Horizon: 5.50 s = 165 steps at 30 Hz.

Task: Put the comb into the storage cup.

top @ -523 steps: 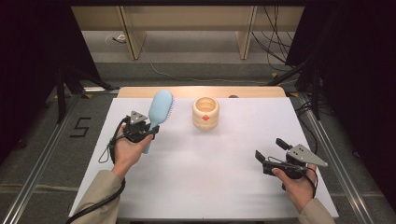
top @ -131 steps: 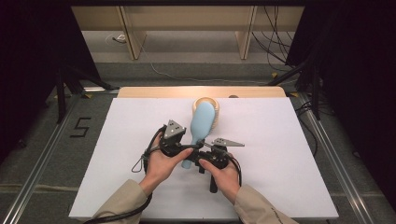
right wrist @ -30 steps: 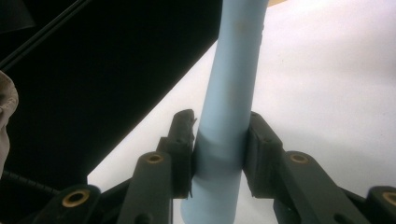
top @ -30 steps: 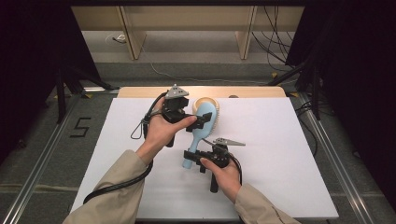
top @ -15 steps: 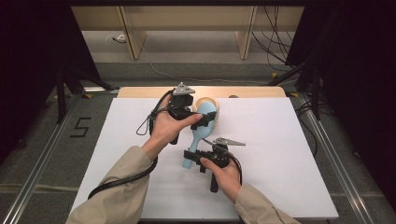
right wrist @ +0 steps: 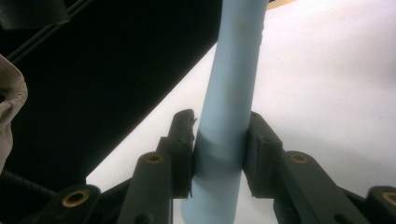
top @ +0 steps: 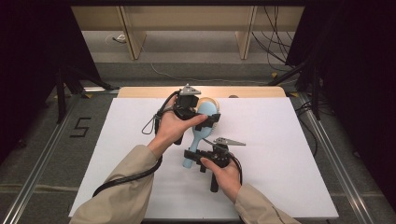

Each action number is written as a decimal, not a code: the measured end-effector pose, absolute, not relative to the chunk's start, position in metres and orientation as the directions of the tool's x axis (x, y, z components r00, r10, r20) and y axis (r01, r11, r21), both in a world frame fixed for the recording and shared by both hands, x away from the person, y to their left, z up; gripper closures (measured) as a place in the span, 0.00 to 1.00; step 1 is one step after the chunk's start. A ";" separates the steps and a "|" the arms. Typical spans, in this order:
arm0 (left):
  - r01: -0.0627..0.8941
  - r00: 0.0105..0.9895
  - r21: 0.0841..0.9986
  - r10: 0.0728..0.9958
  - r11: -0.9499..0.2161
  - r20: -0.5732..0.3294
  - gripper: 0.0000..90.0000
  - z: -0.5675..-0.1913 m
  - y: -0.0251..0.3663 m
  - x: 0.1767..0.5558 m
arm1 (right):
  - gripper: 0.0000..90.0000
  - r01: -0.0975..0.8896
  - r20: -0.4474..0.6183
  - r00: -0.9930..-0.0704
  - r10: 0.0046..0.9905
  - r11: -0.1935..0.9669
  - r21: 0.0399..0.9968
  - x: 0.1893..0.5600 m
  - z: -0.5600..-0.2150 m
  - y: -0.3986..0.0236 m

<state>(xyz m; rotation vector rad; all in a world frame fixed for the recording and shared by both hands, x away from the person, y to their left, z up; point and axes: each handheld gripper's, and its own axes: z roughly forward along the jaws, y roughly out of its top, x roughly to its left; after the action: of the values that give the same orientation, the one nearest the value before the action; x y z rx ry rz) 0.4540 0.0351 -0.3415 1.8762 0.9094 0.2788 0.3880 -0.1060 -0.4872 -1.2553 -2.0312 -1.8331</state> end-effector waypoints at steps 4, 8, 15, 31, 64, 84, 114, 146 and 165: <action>0.476 0.689 0.849 0.697 -0.229 -0.198 0.00 -0.344 0.034 0.457 | 0.75 0.640 0.594 -0.646 0.479 -0.085 0.764 0.388 -0.487 -0.106; 0.488 0.684 0.843 0.700 -0.227 -0.207 0.00 -0.347 0.033 0.459 | 0.75 0.638 0.591 -0.648 0.481 -0.083 0.766 0.388 -0.486 -0.106; 0.496 0.682 0.837 0.700 -0.229 -0.212 0.00 -0.351 0.032 0.462 | 0.75 0.637 0.591 -0.648 0.481 -0.083 0.766 0.388 -0.486 -0.106; 0.516 0.673 0.821 0.707 -0.242 -0.215 0.02 -0.357 0.029 0.464 | 0.75 0.636 0.590 -0.647 0.483 -0.084 0.767 0.388 -0.486 -0.107; 0.507 0.677 0.832 0.701 -0.225 -0.223 0.21 -0.357 0.030 0.460 | 0.75 0.627 0.577 -0.651 0.492 -0.080 0.775 0.388 -0.486 -0.107; 0.471 0.696 0.853 0.689 -0.226 -0.202 0.22 -0.355 0.031 0.454 | 0.75 0.601 0.542 -0.664 0.515 -0.064 0.797 0.389 -0.485 -0.107; 0.369 0.651 0.910 0.752 -0.190 -0.107 0.22 -0.349 0.039 0.450 | 0.24 0.457 0.352 -0.661 0.663 -0.017 0.889 0.397 -0.467 -0.121; 0.280 0.552 0.954 0.831 -0.103 -0.072 0.22 -0.351 0.048 0.460 | 0.18 0.340 0.159 -0.626 0.764 0.084 0.937 0.396 -0.457 -0.178; 0.267 0.527 0.960 0.847 -0.082 -0.074 0.22 -0.353 0.051 0.465 | 0.18 0.313 0.116 -0.618 0.778 0.108 0.944 0.384 -0.454 -0.215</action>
<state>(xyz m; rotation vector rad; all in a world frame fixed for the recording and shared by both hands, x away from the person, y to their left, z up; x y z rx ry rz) 0.4646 0.0508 -0.3530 1.6274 0.9646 0.6350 0.3841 -0.2154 -0.4539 -1.3954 -2.6061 -1.9998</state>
